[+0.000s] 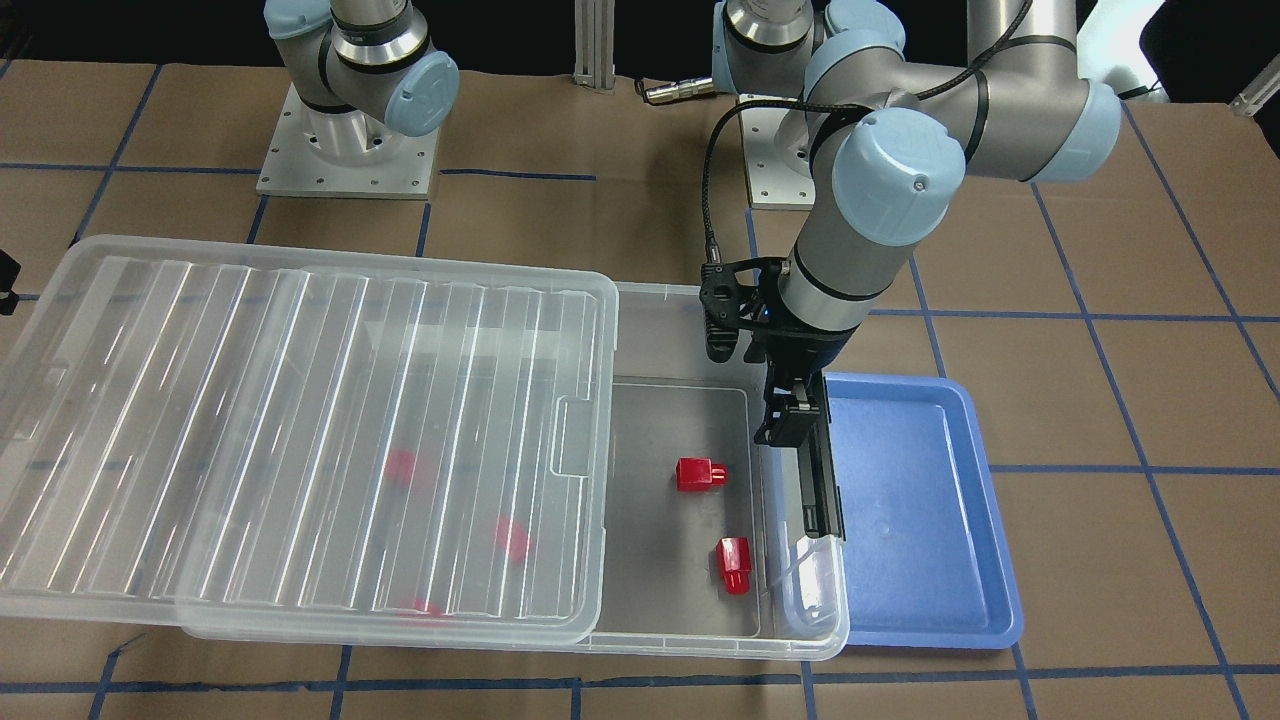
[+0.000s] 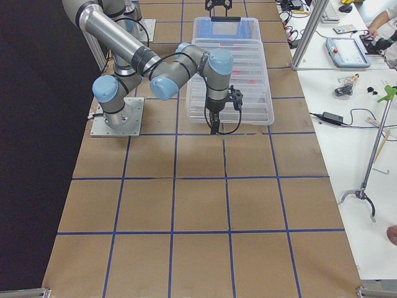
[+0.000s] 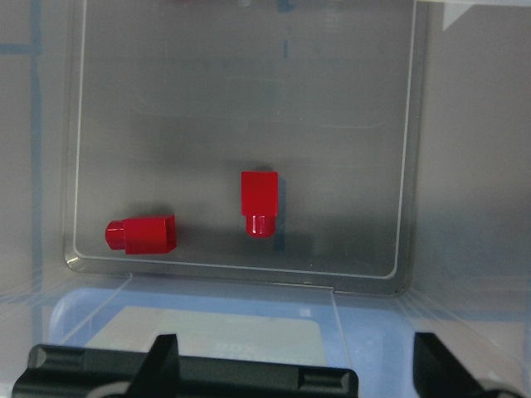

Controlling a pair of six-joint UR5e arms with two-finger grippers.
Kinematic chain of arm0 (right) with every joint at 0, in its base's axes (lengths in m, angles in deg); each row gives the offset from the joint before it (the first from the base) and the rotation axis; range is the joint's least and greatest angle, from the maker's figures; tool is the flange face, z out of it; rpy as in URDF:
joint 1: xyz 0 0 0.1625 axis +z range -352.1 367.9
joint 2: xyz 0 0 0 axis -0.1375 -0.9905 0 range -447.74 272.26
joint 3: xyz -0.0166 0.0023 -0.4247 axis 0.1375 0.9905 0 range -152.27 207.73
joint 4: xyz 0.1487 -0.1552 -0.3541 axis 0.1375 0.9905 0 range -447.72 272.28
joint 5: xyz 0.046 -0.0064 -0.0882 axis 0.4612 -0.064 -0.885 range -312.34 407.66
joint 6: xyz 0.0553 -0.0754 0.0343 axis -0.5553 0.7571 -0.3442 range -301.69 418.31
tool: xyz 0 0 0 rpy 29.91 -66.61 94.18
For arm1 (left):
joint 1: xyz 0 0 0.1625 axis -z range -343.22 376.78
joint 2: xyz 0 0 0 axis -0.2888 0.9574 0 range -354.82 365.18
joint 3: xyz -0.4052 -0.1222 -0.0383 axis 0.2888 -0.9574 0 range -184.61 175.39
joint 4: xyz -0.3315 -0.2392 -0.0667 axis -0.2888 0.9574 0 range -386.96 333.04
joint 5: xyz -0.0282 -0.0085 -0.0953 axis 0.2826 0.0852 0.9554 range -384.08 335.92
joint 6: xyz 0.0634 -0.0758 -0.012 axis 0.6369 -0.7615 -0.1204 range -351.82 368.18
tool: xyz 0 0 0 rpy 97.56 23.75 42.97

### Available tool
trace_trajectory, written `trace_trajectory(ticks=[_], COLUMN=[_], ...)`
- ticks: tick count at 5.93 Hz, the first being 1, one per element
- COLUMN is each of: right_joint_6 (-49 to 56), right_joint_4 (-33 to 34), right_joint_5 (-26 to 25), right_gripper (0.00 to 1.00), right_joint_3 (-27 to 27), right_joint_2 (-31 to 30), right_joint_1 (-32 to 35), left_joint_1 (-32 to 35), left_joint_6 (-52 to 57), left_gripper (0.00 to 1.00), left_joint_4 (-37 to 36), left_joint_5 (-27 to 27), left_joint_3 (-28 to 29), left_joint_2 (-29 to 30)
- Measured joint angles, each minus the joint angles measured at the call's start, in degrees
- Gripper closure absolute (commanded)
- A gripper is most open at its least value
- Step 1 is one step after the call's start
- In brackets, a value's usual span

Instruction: Place red block in blue tray from box

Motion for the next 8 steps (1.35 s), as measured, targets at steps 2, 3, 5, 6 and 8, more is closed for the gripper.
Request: trace_trajectory(ticks=[2, 3, 5, 6, 8], right_joint_6=[-10.04, -15.95, -28.42, -34.49, -39.65], right_joint_4=[-7.63, -10.64, -12.80, -13.18, -16.42], right_joint_5=[0.12, 0.15, 0.21, 0.22, 3.73], right_gripper=[0.00, 0.00, 0.00, 0.00, 0.00], right_joint_3=[5.87, 8.26, 10.41, 10.75, 10.91], right_joint_2=[-0.48, -0.52, -0.51, -0.39, -0.13], right_joint_1=[7.03, 11.29, 21.11, 26.28, 31.35], left_joint_1=[0.86, 0.99, 1.16, 1.28, 2.82], left_joint_6=[-0.60, -0.62, -0.62, -0.62, -0.65], left_gripper=[0.02, 0.02, 0.02, 0.02, 0.04], left_joint_4=[-2.57, -4.08, -6.30, -7.30, -11.02], left_joint_5=[0.04, 0.20, 0.09, 0.09, -0.07], left_joint_3=[-0.09, -0.13, -0.20, -0.24, -0.26], left_joint_2=[4.58, 6.18, 9.25, 10.82, 13.66])
